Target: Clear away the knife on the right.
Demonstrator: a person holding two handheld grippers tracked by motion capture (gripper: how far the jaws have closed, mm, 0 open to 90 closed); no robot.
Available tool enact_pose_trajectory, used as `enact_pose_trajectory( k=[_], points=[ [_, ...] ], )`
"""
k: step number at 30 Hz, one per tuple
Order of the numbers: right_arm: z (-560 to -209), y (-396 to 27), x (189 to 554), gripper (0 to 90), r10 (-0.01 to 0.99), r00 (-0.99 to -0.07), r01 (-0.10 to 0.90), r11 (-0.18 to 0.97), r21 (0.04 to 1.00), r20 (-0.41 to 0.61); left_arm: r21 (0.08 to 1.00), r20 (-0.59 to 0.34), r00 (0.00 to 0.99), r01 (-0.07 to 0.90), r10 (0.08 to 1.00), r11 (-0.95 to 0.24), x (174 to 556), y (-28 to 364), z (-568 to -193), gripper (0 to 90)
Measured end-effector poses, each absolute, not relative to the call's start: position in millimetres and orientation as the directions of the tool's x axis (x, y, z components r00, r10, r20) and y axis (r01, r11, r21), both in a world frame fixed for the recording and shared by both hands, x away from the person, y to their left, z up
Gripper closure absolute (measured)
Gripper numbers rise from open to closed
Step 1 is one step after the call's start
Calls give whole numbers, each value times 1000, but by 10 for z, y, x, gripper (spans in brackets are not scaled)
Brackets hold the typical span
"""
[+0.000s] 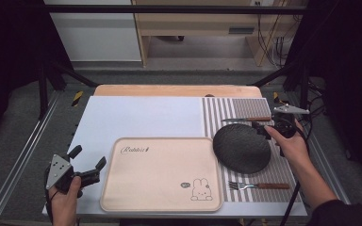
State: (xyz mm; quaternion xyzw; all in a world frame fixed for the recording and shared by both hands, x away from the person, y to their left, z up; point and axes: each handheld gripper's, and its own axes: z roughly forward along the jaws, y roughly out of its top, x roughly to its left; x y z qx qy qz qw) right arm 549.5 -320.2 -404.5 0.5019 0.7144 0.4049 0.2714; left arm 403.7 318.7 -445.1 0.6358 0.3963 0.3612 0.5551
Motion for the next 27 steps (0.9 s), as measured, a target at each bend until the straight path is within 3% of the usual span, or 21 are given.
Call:
enact_pose_trajectory(
  k=[10, 11, 14, 16, 19, 21, 23, 27],
  points=[
    [-4030, -3261, 5891, 202, 956, -290, 492, 124, 861, 28, 992, 28, 413, 101, 910, -77, 4020, 3185, -4446, 16],
    [-4033, -3274, 5957, 270, 960, -278, 496, 115, 861, 32, 992, 27, 411, 102, 911, -75, 4021, 3191, -4447, 16],
    [-4043, -3281, 5996, 313, 963, -268, 498, 109, 860, 33, 993, 21, 407, 101, 913, -68, 4027, 3201, -4445, 16],
    [-4059, -3295, 6034, 388, 968, -248, 501, 100, 859, 31, 993, 20, 410, 96, 912, -66, 4034, 3200, -4437, 16],
    [-4117, -3333, 6111, 579, 975, -221, 491, 78, 868, 38, 993, 21, 414, 94, 910, -66, 4035, 3188, -4433, 16],
    [-4134, -3351, 6128, 611, 975, -217, 491, 68, 869, 46, 993, 17, 412, 100, 911, -64, 4026, 3187, -4441, 16],
    [-4201, -3422, 6201, 723, 973, -230, 489, 83, 868, 37, 993, 13, 406, 105, 914, -61, 4024, 3191, -4452, 16],
    [-4262, -3511, 6274, 806, 974, -223, 499, 88, 862, 30, 992, 15, 389, 109, 921, -62, 4028, 3188, -4456, 16]
  ],
)
